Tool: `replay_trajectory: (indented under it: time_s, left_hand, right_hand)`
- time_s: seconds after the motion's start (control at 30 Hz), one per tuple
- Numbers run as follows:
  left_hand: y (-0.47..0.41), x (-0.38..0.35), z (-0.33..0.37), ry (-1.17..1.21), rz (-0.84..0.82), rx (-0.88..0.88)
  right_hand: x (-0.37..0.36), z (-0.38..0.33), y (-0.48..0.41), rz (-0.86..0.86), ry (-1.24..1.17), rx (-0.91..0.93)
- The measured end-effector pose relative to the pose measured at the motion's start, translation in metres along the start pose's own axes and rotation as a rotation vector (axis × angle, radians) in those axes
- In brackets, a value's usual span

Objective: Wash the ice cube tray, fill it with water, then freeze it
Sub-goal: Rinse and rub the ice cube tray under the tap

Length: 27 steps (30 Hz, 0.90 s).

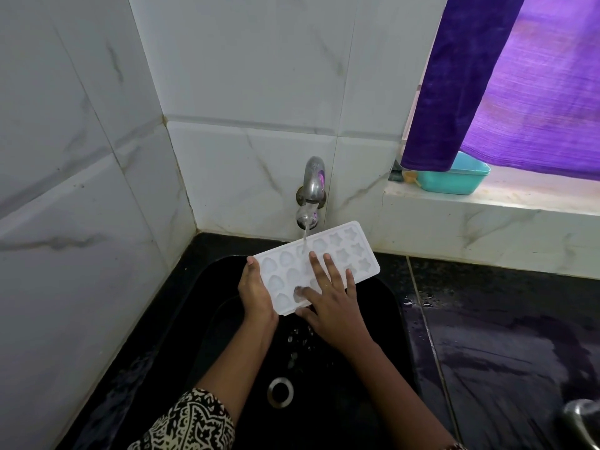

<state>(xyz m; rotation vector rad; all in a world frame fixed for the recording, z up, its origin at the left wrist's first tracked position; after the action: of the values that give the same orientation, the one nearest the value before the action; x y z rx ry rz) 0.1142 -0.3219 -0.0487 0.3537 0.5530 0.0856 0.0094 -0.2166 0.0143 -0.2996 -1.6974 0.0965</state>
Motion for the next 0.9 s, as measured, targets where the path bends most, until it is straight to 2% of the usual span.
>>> replay_trajectory:
  time_s: [0.13,0.27,0.9]
  left_hand:
    - [0.003,-0.003,0.002,-0.021,0.002,0.0]
    - [0.007,-0.003,0.001,-0.021,0.007,0.018]
    - [0.006,-0.009,0.007,-0.056,-0.011,-0.004]
  right_hand:
    - [0.008,-0.002,0.002,0.089,-0.018,0.006]
    - [0.007,-0.002,0.003,0.05,-0.056,0.001]
    - [0.009,0.0,0.003,0.095,-0.107,-0.006]
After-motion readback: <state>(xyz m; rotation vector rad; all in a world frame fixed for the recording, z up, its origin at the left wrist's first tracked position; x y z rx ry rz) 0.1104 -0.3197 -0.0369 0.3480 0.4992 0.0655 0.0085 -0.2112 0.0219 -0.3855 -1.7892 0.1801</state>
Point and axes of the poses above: each hand's wrist, its own y-axis away from the middle knuckle, its own x-axis out of the back of the hand, z = x × y, the point moved 8 cm from there along -y, towards the middle knuckle, and after that the axes turned 2 degrees about z, right-handed, at the moved point
